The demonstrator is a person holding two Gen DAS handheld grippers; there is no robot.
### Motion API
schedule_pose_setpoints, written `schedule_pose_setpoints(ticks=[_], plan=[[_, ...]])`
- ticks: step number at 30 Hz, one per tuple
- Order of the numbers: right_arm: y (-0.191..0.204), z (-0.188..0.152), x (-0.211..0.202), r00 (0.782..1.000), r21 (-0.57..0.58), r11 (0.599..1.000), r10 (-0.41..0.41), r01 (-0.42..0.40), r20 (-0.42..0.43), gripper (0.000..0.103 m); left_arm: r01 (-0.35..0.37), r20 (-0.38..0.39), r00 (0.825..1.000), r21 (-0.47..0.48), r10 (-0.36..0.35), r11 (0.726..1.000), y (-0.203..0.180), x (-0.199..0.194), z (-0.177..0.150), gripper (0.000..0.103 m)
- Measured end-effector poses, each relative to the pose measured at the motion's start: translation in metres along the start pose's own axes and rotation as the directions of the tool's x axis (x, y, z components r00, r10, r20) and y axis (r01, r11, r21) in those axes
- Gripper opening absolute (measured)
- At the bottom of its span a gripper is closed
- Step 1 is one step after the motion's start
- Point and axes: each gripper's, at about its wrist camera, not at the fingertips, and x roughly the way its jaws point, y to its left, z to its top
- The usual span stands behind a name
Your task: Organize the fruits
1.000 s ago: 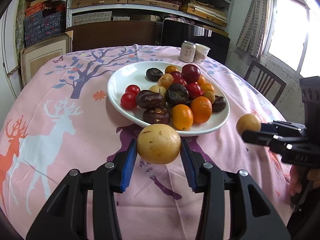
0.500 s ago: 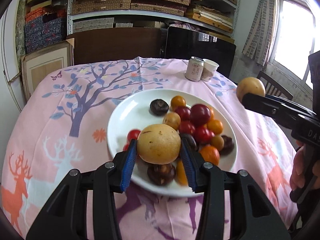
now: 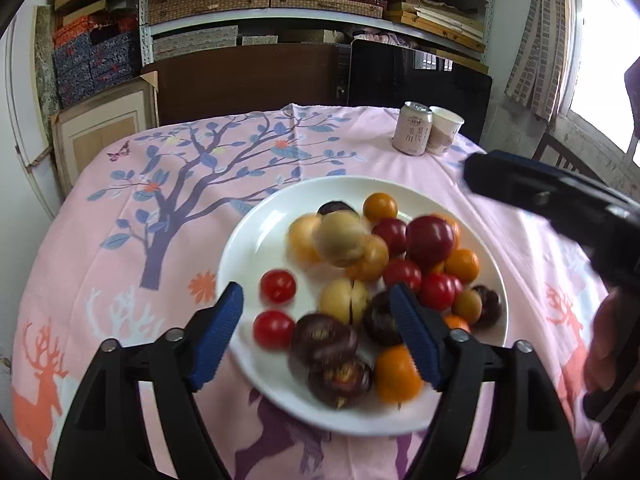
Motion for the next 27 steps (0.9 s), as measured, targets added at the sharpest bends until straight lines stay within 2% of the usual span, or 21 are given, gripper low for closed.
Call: schedule_pose_setpoints(ticks=[1, 2, 3, 9, 11, 15, 23, 27], plan=[[-0.001, -0.006, -0.012, 1.000, 0.004, 1.000, 0.001, -0.001, 0.006, 0.059, -0.005, 0.006, 1.000, 0.008, 0.005, 1.000, -0.002, -0.008, -0.006, 0.081], [-0.001, -0.014, -0.026, 1.000, 0.004, 1.000, 0.002, -0.002, 0.012, 0.064, -0.017, 0.011, 1.000, 0.016, 0.017, 1.000, -0.004, -0.019, -0.014, 0.090], [0.000, -0.023, -0.039, 1.000, 0.004, 1.000, 0.001, -0.001, 0.015, 0.066, -0.027, 0.018, 0.999, 0.015, 0.027, 1.000, -0.005, -0.029, -0.021, 0.094], [0.006, -0.090, -0.119, 0.999, 0.041, 0.999, 0.007, -0.009, 0.038, 0.091, -0.047, 0.059, 0.997, -0.074, 0.052, 0.996, -0.001, -0.103, -0.068, 0.098], [0.005, -0.107, -0.140, 0.999, 0.082, 0.997, -0.004, 0.000, 0.048, 0.099, -0.073, 0.040, 0.996, -0.106, 0.077, 0.992, -0.002, -0.120, -0.084, 0.098], [0.010, -0.127, -0.164, 1.000, 0.129, 0.992, -0.010, 0.011, -0.009, 0.099, -0.110, 0.004, 0.994, -0.129, 0.111, 0.986, -0.015, -0.149, -0.109, 0.098], [0.031, -0.157, -0.222, 0.992, 0.096, 0.990, -0.110, 0.104, 0.060, 0.099, -0.094, 0.057, 0.993, -0.101, 0.100, 0.990, -0.063, -0.211, -0.155, 0.098], [0.035, -0.165, -0.240, 0.987, 0.101, 0.985, -0.145, 0.138, 0.066, 0.099, -0.153, 0.058, 0.986, -0.069, 0.157, 0.986, -0.081, -0.223, -0.168, 0.098]])
